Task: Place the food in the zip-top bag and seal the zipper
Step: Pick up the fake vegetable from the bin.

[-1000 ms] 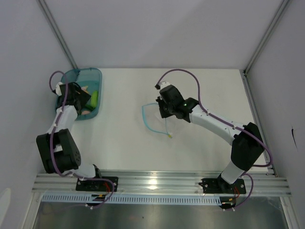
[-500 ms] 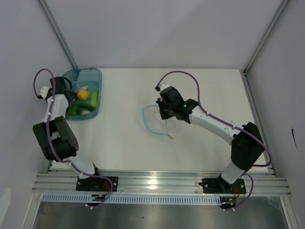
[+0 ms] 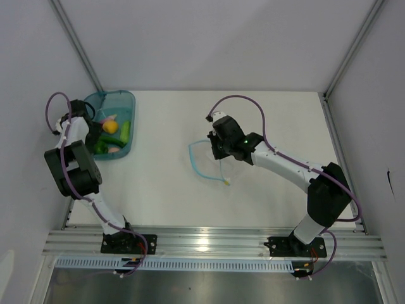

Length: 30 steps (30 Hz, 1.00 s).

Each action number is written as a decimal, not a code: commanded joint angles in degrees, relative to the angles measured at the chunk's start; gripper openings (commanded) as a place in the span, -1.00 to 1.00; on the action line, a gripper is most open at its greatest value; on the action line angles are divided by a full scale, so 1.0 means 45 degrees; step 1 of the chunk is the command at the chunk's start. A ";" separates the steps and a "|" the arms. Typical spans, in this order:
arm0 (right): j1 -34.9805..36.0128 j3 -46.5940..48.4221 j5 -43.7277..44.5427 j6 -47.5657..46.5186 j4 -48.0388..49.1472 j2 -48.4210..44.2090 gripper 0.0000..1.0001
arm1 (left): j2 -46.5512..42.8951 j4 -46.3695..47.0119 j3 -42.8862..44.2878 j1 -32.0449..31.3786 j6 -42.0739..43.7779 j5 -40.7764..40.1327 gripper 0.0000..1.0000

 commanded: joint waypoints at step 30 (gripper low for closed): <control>-0.0120 -0.0124 0.0228 -0.0138 0.0423 -0.0551 -1.00 | 0.1124 -0.0666 0.0852 0.0465 -0.0375 0.1070 -0.01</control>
